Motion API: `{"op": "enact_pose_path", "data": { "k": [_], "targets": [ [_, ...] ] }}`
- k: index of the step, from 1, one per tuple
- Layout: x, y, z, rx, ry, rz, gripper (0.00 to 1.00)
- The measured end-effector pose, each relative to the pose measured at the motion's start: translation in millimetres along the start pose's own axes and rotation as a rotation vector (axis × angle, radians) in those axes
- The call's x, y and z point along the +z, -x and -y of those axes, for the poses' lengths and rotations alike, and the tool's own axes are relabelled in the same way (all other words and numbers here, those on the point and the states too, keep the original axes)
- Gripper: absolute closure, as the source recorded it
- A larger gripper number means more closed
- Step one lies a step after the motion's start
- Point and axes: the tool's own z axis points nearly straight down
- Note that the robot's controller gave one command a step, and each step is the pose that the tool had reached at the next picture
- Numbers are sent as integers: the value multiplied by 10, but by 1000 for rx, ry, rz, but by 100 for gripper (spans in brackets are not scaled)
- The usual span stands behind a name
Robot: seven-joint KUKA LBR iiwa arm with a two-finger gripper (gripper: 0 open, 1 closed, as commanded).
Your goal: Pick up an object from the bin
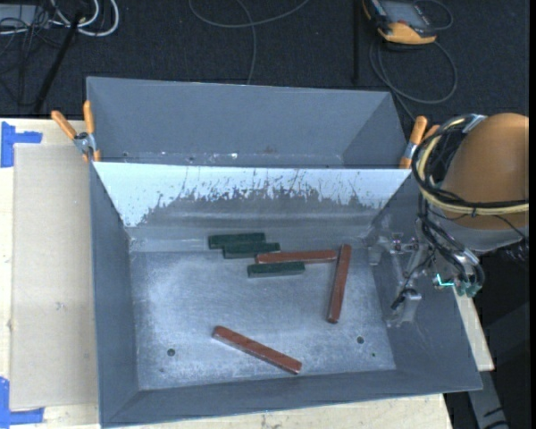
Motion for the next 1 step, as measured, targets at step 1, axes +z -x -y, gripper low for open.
{"op": "enact_pose_path", "data": {
  "k": [1],
  "targets": [
    [896, 816, 0, -208, -1, 6, 0]
  ]
}}
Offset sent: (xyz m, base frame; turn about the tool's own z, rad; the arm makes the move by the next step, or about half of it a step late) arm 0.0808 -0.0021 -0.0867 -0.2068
